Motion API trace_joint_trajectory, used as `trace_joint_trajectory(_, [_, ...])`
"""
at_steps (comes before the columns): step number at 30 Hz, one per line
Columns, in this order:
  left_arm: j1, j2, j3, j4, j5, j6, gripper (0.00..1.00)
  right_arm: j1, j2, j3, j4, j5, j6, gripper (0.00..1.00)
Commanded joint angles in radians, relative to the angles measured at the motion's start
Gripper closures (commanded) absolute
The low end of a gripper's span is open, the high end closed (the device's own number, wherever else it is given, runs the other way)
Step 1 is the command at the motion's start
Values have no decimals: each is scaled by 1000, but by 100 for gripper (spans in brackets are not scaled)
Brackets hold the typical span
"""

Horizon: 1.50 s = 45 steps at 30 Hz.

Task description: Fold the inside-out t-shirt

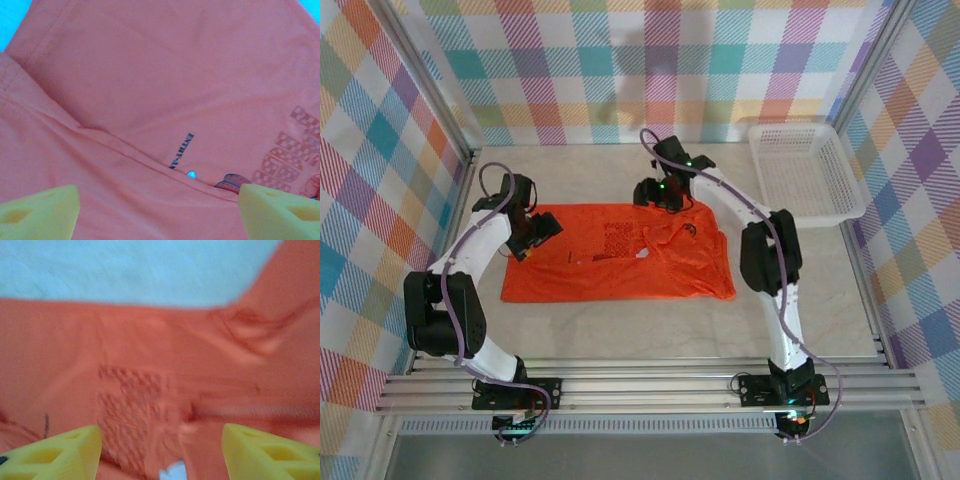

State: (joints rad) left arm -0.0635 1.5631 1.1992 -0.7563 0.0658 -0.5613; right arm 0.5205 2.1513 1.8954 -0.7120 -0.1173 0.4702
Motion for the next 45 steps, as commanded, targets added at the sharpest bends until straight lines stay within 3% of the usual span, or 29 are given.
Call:
trace_joint_trajectory(1, [-9, 1, 17, -25, -2, -4, 17, -13, -142, -179, 38, -11, 20, 36])
trace_joint_trajectory(11, [47, 65, -77, 20, 24, 12, 16, -41, -393, -737, 202, -5, 119, 35])
trace_joint_trajectory(17, [137, 145, -135, 51, -51, -1, 16, -65, -492, -954, 161, 113, 181, 35])
trace_joint_trajectory(24, [154, 211, -144, 58, -129, 0, 16, -70, -621, -1134, 154, 194, 208, 35])
trace_joint_trajectory(33, [175, 145, -95, -38, -248, -14, 16, -70, -683, -1019, 78, 211, 154, 35])
trace_joint_trajectory(38, [120, 67, 73, -50, -90, 26, 15, -71, -651, -806, 119, 190, 100, 36])
trace_joint_trajectory(42, [83, 212, 312, -87, 17, 50, 17, -90, -495, -601, 172, 263, 96, 47])
trace_joint_trajectory(45, [85, 370, 501, -160, -10, 52, 22, -131, -330, -418, 180, 256, 96, 56])
